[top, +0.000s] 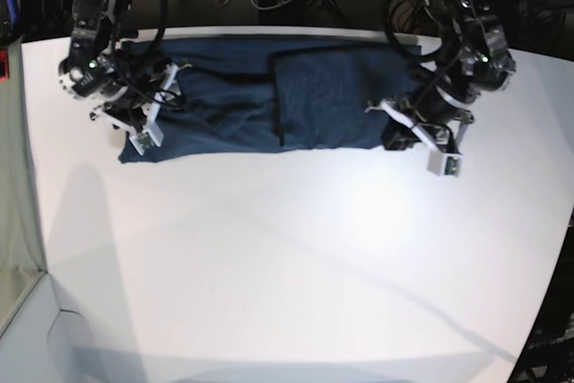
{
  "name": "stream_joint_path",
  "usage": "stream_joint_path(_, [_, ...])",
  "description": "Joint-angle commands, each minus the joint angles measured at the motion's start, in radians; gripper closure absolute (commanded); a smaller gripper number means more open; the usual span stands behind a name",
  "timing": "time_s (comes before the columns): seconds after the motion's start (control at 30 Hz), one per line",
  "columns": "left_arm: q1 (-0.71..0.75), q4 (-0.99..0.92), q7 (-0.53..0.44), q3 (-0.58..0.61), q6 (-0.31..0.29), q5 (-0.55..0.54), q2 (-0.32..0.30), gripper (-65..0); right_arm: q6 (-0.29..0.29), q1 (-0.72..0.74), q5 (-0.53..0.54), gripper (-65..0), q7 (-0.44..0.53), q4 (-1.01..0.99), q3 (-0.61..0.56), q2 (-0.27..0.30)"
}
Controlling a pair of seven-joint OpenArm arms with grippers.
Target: Layout the t-shirt on the table in an organized manner, then fold the t-shirt properly
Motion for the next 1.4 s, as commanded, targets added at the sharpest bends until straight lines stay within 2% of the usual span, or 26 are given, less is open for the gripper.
stream_joint_path(0.0, [-0.008, 0.01, -0.016, -0.021, -0.006, -0.02, -0.014, -0.1, 0.003, -0.003, -0.048, -37.1, -0.05, 0.017, 0.004, 0.005])
stream_joint_path(0.17, [0.025, -0.016, -0.016, -0.082, -0.007, -0.02, -0.063, -0.2, 0.003, -0.002, -0.046, -37.3, -0.109, 0.106, 0.006, -0.006])
stream_joint_path(0.43, [-0.034, -0.237, -0.026, -0.073, -0.01, -0.018, -0.055, -0.2, 0.003, 0.01, -0.049, -42.3, -0.212, 0.253, 0.006, -0.03])
stream_joint_path(0.67, [-0.059, -0.269, -0.026, -0.073, -0.01, -0.01, -0.058, -0.2, 0.003, 0.01, -0.051, -42.0, -0.212, 0.256, 0.007, -0.023])
stream_joint_path(0.9, [-0.056, -0.271, -0.026, -0.073, -0.01, -0.009, -0.066, -0.2, 0.003, 0.006, -0.051, -42.2, -0.212, 0.253, 0.138, -0.03])
stream_joint_path(1.03, [-0.056, -0.271, -0.026, -0.073, -0.01, -0.009, -0.066, -0.2, 0.003, 0.004, -0.051, -42.2, -0.212, 0.247, 0.175, -0.029])
stream_joint_path(1.37, [-0.05, -0.271, -0.026, -0.081, -0.01, -0.009, -0.066, -0.2, 0.003, 0.027, -0.048, -42.2, -0.2, 0.034, 0.196, -0.024])
